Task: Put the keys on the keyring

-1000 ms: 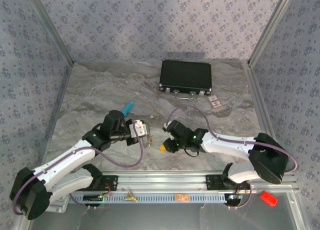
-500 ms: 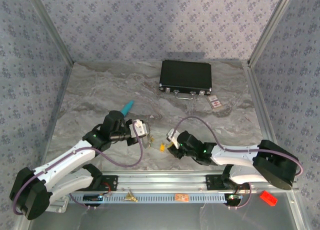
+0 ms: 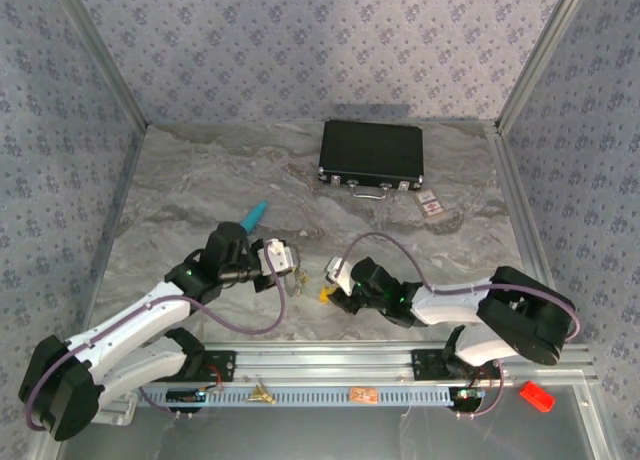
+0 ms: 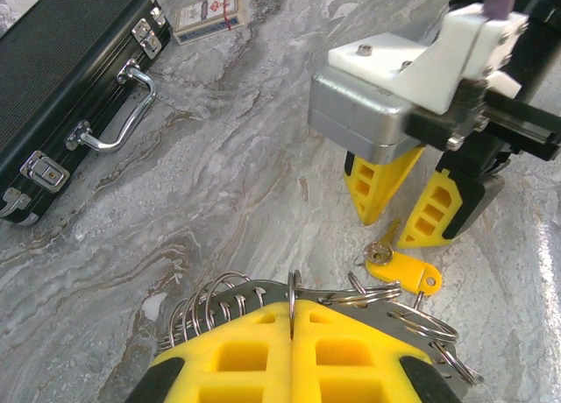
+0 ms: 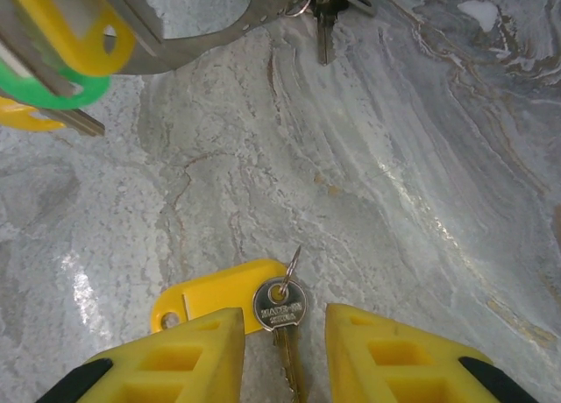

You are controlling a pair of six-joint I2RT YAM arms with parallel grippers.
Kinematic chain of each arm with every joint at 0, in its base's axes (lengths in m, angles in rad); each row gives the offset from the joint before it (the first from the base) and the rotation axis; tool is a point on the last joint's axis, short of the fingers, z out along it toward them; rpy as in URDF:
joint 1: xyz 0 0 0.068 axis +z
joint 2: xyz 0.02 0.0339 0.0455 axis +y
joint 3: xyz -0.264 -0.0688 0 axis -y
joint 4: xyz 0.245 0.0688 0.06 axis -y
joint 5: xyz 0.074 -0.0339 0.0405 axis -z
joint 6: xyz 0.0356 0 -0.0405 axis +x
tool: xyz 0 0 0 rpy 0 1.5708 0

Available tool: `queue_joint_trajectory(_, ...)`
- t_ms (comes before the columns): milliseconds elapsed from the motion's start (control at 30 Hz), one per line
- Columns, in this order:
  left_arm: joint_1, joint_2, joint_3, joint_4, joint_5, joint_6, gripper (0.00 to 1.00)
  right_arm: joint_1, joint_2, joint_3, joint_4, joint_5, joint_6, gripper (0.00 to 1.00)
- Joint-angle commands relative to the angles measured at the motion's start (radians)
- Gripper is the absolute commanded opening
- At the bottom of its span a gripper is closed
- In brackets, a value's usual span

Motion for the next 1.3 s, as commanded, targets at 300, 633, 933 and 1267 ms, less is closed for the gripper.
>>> queue_joint_trajectory(300,-0.003,-0.008,-0.012,-0.022,0.017,-0.004,0.00,-0.100,0.079,0.065,0.047,-0.196,0.052,0.34)
queue_joint_trajectory(633,0.000,-0.010,-0.014,-0.025,0.019,0.000,0.00,-0.110,0.122,0.102,0.027,-0.227,0.057,0.33)
queue_joint_trajectory(933,0.004,-0.019,-0.015,-0.027,0.022,0.001,0.00,-0.117,0.148,0.121,0.012,-0.209,0.075,0.29)
queue_joint_trajectory(1267,0.005,-0.023,-0.016,-0.029,0.022,0.003,0.00,-0.109,0.136,0.134,-0.070,-0.180,0.085,0.30)
